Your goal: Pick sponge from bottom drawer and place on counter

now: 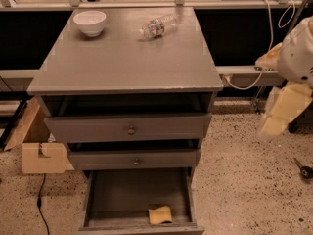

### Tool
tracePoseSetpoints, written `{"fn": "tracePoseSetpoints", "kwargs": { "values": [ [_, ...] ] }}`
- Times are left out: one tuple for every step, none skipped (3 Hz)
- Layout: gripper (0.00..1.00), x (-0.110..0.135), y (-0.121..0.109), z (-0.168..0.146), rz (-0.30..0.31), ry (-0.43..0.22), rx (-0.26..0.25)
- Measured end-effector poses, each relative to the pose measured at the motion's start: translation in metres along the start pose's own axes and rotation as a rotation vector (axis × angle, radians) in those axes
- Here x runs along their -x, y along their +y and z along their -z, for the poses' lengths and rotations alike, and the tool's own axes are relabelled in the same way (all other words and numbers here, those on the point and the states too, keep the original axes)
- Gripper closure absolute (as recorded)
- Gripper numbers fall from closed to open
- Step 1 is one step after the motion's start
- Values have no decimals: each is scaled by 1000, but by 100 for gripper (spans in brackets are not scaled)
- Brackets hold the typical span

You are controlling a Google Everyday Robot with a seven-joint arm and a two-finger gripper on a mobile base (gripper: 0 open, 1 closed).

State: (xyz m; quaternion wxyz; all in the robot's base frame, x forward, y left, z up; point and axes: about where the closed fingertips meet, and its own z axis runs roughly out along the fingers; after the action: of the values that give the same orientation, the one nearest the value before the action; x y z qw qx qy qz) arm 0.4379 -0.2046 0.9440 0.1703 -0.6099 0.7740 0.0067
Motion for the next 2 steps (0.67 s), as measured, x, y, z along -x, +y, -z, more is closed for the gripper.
{"fn": "tracePoseSetpoints", "kwargs": {
  "values": [
    [0,22,39,-91,14,-200,127],
    [0,45,73,-162,5,-317,200]
  ]
}}
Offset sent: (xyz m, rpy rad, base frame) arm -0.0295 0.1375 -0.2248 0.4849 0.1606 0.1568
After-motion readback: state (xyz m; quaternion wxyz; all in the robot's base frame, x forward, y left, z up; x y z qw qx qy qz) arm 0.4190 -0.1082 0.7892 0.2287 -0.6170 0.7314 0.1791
